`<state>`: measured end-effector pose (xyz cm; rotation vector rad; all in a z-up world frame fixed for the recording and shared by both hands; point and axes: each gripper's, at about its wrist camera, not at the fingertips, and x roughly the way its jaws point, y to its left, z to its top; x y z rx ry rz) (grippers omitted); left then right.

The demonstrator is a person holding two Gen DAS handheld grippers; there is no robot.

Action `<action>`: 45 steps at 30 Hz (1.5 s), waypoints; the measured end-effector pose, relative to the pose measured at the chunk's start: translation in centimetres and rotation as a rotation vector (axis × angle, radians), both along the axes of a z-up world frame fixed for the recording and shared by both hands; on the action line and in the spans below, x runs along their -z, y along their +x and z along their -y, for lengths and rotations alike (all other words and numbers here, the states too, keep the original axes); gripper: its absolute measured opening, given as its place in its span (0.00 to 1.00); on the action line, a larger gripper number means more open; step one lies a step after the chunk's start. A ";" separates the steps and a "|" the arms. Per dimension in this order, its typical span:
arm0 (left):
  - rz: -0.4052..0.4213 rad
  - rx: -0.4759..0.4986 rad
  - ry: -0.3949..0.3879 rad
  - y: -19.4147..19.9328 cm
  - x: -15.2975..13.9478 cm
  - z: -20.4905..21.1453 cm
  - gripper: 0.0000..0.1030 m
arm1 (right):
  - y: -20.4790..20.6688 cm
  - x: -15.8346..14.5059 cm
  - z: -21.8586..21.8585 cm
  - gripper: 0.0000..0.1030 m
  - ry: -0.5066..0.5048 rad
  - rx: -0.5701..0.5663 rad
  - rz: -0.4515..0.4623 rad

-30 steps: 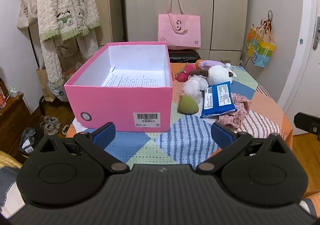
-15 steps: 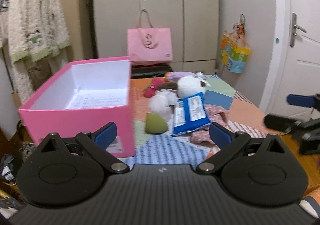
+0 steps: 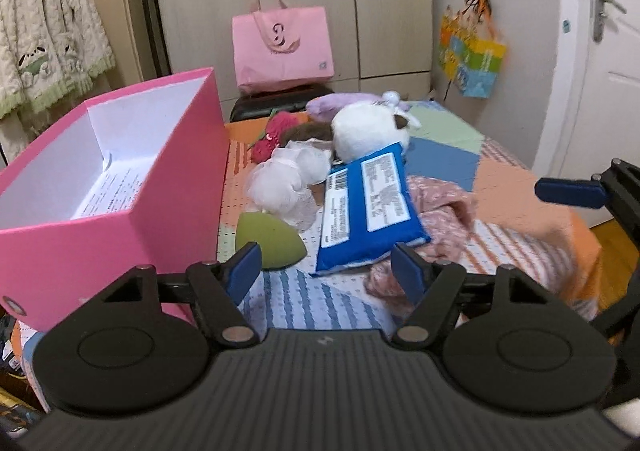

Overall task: Organize soft objects
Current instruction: 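Grasp the green sponge with the left tool while the right tool grasps the pink scrunchie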

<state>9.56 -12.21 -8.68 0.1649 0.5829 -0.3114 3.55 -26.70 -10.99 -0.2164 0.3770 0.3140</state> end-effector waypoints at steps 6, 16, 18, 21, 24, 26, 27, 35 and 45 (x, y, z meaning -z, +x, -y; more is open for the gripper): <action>-0.034 -0.026 -0.009 2.6 0.8 0.6 0.65 | 3.3 1.3 -0.8 1.00 -0.022 -0.039 -0.026; 0.034 -0.136 0.046 3.5 1.0 0.6 0.58 | 6.3 2.3 -1.3 1.00 0.006 -0.078 -0.090; 0.024 -0.138 0.055 3.7 0.9 0.7 0.58 | 6.4 2.4 -1.3 1.00 0.007 -0.079 -0.094; 0.023 -0.147 0.066 3.9 0.8 0.8 0.59 | 7.0 2.5 -1.1 1.00 0.023 -0.077 -0.112; 0.024 -0.159 0.119 3.7 0.7 1.4 0.61 | 7.4 2.5 -0.9 1.00 0.036 -0.076 -0.130; 0.049 -0.154 0.139 3.3 0.4 1.7 0.66 | 7.7 2.5 -0.9 1.00 0.032 -0.078 -0.137; 0.056 -0.150 0.146 3.2 0.3 1.8 0.67 | 7.8 2.5 -1.0 1.00 0.026 -0.081 -0.140; 0.009 -0.175 0.180 4.0 0.7 1.1 0.67 | 8.4 2.7 -1.3 1.00 0.035 -0.090 -0.149; 0.027 -0.232 0.128 2.6 3.0 -0.6 0.68 | 8.1 3.2 -1.1 0.99 0.075 -0.078 -0.137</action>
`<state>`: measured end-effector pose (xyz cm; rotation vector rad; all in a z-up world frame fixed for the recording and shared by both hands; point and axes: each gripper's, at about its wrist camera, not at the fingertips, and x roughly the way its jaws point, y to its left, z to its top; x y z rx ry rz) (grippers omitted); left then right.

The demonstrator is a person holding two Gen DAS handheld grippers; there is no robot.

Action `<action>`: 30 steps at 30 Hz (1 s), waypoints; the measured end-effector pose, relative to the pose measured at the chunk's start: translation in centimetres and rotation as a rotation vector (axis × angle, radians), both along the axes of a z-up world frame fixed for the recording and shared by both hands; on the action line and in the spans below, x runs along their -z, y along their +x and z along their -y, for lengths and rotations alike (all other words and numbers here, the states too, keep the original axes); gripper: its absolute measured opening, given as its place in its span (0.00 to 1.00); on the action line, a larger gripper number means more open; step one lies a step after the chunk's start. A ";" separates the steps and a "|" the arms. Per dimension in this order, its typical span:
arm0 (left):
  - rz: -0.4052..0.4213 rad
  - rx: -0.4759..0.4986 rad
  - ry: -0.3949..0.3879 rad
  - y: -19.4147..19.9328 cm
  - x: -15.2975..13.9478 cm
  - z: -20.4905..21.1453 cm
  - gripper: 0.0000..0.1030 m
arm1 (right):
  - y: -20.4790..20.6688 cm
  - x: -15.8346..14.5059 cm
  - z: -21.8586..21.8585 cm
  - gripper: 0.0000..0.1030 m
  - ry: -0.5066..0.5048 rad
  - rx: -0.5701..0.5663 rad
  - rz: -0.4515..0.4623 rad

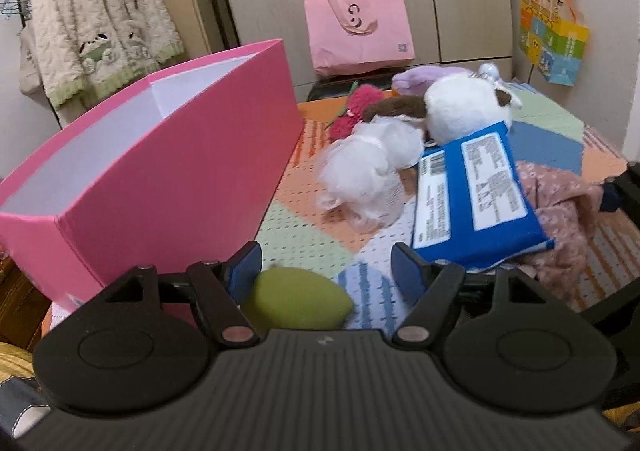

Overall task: Organize soft objects
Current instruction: 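Grasp the green sponge with the left tool while the right tool grasps the pink scrunchie, then carry the green sponge and pink scrunchie over the pink box with both tools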

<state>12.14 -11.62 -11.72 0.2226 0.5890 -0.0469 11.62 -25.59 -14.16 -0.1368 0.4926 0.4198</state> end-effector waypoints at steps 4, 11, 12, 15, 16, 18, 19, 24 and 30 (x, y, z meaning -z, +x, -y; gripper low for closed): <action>0.018 -0.009 0.003 -0.6 0.2 -0.3 0.68 | -0.2 0.1 0.0 0.99 0.006 0.008 0.002; 0.031 -0.043 0.049 -0.6 0.0 -0.9 0.40 | -0.6 -0.1 0.1 0.76 0.017 0.022 0.013; 0.027 -0.034 0.051 -0.6 -0.1 -0.9 0.40 | -0.6 -0.1 0.2 0.67 0.025 0.023 0.010; 0.041 -0.020 0.078 -0.8 0.1 -0.6 0.38 | -1.0 -0.4 0.3 0.36 0.038 0.042 0.009; 0.046 -0.017 0.081 -0.9 0.1 -0.5 0.37 | -1.2 -0.6 0.4 0.33 0.034 0.053 0.010; 0.051 0.003 0.062 -0.9 -0.2 -0.4 0.37 | -1.5 -0.9 0.8 0.25 0.033 0.071 0.006; 0.047 0.013 0.046 -0.9 -0.4 -0.4 0.37 | -1.6 -1.1 1.0 0.24 0.041 0.084 0.006; 0.041 0.065 -0.015 -1.0 -1.5 -0.2 0.36 | -2.5 -1.8 2.2 0.24 0.032 0.152 0.003; -0.022 0.128 -0.091 -1.0 -2.4 -0.8 0.37 | -4.3 -3.0 3.0 0.24 0.025 0.183 0.018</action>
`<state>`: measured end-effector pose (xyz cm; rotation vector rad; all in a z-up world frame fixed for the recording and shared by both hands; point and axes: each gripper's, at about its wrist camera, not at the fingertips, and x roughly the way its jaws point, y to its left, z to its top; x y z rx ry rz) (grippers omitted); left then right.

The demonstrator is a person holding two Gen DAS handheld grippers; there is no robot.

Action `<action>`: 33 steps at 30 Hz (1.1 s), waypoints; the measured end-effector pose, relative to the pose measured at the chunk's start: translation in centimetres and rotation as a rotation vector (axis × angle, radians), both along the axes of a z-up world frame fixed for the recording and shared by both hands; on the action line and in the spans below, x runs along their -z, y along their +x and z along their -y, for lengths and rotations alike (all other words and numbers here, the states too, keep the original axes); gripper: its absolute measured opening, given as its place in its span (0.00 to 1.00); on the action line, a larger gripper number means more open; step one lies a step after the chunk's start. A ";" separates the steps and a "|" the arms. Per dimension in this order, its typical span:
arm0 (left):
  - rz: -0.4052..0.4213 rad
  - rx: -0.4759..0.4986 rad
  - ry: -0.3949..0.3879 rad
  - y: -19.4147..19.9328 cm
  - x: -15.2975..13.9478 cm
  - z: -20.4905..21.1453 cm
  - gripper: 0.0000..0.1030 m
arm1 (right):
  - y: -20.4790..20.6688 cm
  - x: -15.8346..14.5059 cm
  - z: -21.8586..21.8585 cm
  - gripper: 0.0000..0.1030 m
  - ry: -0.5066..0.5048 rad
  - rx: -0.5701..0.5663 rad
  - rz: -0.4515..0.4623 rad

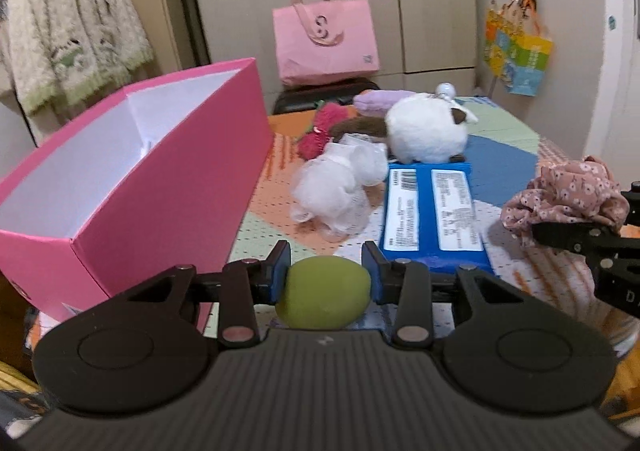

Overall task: Organize soft objects
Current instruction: 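Carry the green sponge and pink scrunchie over the pink box with both tools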

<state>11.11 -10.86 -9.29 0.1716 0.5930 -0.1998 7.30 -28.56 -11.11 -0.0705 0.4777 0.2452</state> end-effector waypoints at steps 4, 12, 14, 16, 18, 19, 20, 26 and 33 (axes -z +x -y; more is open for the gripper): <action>-0.035 0.032 -0.043 -0.1 -0.9 -0.9 0.37 | -0.5 -1.4 -0.1 0.24 0.016 -0.030 -0.016; -0.043 0.064 -0.036 -1.5 -3.1 -3.4 0.37 | -0.1 -3.2 -1.8 0.24 0.085 -0.154 -0.146; -0.060 0.070 -0.047 -1.9 -3.4 -4.3 0.37 | -0.4 -3.5 -2.4 0.24 0.106 -0.197 -0.164; -0.065 0.073 -0.052 -2.5 -3.9 -5.1 0.37 | -0.6 -3.9 -3.4 0.24 0.120 -0.236 -0.180; -0.064 0.085 -0.063 -3.2 -4.4 -6.0 0.37 | -0.8 -4.1 -4.3 0.24 0.125 -0.262 -0.191; -0.055 0.088 -0.066 -3.6 -4.6 -6.4 0.37 | -0.9 -4.4 -4.8 0.24 0.128 -0.279 -0.195; -0.048 0.090 -0.064 -3.9 -4.9 -6.7 0.37 | -1.0 -4.6 -5.3 0.24 0.130 -0.293 -0.195; -0.061 0.135 -0.103 -5.5 -6.6 -9.0 0.37 | -1.7 -6.6 -8.1 0.24 0.147 -0.393 -0.182; -0.083 0.167 -0.116 -6.4 -9.5 -11.9 0.37 | -1.7 -9.0 -11.2 0.25 0.114 -0.440 -0.164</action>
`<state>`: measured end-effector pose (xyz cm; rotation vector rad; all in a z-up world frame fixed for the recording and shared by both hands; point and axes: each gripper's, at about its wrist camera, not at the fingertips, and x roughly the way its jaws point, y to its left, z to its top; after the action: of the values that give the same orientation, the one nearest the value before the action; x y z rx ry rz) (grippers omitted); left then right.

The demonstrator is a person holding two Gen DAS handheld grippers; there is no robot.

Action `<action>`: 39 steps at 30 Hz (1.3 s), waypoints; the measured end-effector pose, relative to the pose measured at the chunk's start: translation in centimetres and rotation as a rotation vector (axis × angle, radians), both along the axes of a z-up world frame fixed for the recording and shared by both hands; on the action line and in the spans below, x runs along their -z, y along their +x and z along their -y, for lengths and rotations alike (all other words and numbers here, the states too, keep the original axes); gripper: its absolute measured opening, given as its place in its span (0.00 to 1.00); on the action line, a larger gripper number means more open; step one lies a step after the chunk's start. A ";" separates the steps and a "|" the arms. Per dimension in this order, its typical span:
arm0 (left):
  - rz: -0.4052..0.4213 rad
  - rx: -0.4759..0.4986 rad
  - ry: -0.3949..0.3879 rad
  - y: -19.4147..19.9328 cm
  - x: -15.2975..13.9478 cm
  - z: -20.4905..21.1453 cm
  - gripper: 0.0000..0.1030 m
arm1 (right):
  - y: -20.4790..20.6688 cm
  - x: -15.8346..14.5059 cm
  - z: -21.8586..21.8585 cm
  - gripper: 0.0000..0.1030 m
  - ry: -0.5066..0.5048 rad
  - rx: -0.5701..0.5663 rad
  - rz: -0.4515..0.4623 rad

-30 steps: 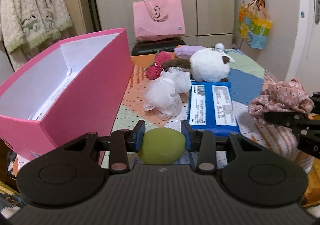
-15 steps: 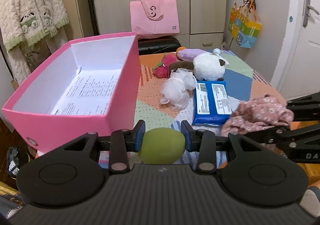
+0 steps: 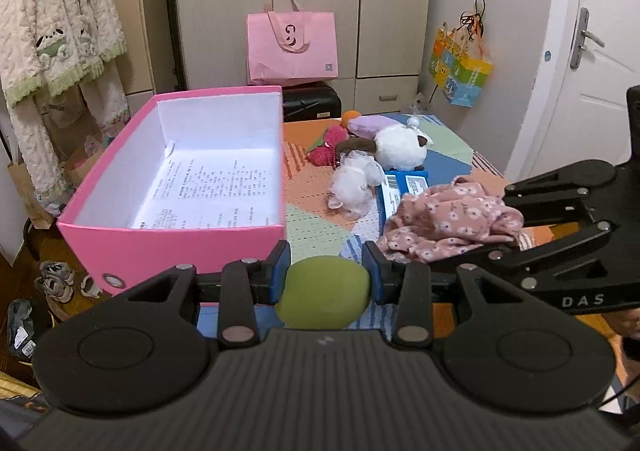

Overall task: Organize soft objects
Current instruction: 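Carry the green sponge and pink scrunchie over the pink box with both tools, then open both tools to drop the sponge and scrunchie into the box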

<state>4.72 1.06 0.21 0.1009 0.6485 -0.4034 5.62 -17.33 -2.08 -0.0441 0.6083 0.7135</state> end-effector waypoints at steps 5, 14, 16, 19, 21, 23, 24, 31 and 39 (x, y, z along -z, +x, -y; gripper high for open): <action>0.009 0.003 0.020 0.1 -2.1 -2.1 0.37 | 0.7 -2.0 -2.0 0.25 -0.009 -0.034 0.004; 0.022 -0.016 0.035 2.3 -4.2 -5.5 0.37 | 3.4 -4.4 -4.9 0.26 -0.024 -0.056 0.040; 0.018 -0.021 0.036 3.5 -4.0 -6.0 0.37 | 4.5 -4.7 -5.3 0.26 -0.031 -0.051 0.057; -0.010 -0.017 0.014 5.9 -3.8 -6.6 0.38 | 6.4 -4.6 -6.0 0.26 -0.057 -0.055 0.071; -0.031 -0.001 -0.001 7.7 -3.5 -6.8 0.39 | 7.8 -4.5 -6.3 0.27 -0.087 -0.036 0.088; -0.046 0.009 0.004 9.7 -3.3 -6.6 0.39 | 9.5 -4.6 -6.6 0.26 -0.117 -0.031 0.104; -0.051 0.015 0.009 10.7 -3.1 -6.5 0.39 | 10.3 -4.6 -6.9 0.26 -0.133 -0.026 0.113; -0.123 0.019 -0.008 19.4 -1.5 -5.7 0.39 | 18.6 -3.7 -9.1 0.26 -0.269 -0.042 0.090; -0.224 -0.050 -0.054 28.3 1.9 -5.3 0.39 | 26.9 -0.2 -10.6 0.27 -0.456 -0.140 -0.058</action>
<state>33.01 6.39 -1.70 -0.0127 0.8581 -0.3867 32.50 -6.69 -1.92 -0.4933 0.8202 0.7006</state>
